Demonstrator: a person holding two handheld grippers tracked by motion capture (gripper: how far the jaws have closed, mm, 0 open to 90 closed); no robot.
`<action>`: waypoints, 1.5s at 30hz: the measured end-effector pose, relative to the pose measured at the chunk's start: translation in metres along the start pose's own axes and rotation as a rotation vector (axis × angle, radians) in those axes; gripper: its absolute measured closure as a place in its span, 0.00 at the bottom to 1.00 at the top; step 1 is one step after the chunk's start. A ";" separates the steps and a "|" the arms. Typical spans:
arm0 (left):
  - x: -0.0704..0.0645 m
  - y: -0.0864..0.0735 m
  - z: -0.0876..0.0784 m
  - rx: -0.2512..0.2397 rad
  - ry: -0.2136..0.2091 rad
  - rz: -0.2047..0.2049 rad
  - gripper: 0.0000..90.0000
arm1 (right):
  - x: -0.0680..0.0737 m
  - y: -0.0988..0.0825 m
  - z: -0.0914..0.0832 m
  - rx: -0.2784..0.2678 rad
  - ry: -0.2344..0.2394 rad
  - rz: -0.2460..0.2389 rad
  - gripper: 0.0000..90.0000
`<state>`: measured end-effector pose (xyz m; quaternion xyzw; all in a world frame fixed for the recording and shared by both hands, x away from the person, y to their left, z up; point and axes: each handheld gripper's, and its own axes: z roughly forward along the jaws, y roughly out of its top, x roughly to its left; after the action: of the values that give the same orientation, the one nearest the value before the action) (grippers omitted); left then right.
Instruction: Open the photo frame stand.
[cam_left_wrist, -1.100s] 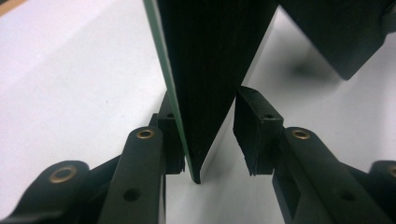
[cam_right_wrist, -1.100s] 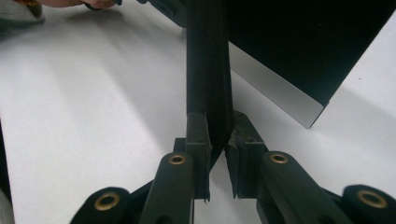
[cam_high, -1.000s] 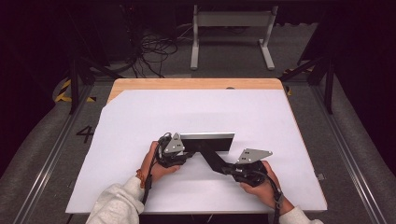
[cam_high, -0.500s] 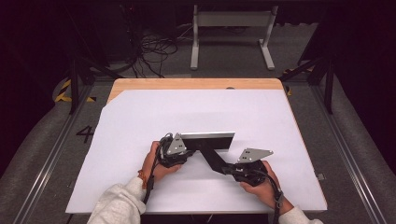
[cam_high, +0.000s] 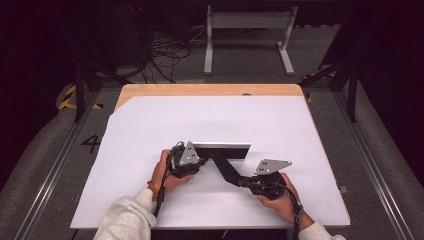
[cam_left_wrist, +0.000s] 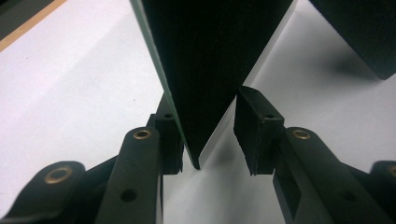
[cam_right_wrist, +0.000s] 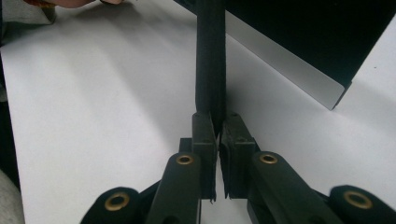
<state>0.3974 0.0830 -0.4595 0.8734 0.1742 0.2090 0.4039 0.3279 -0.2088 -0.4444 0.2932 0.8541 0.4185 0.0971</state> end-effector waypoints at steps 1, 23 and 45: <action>0.000 0.000 0.000 0.000 0.002 -0.001 0.71 | 0.000 0.000 0.000 0.001 0.001 0.000 0.96; 0.009 0.006 -0.032 -0.158 -0.074 -0.048 0.67 | 0.000 0.006 -0.005 -0.059 -0.020 0.029 0.91; -0.001 0.003 -0.007 -0.019 0.007 -0.002 0.74 | 0.000 0.007 0.002 -0.056 0.025 0.047 0.97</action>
<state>0.3935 0.0849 -0.4530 0.8688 0.1744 0.2131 0.4116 0.3315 -0.2039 -0.4402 0.3052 0.8360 0.4481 0.0845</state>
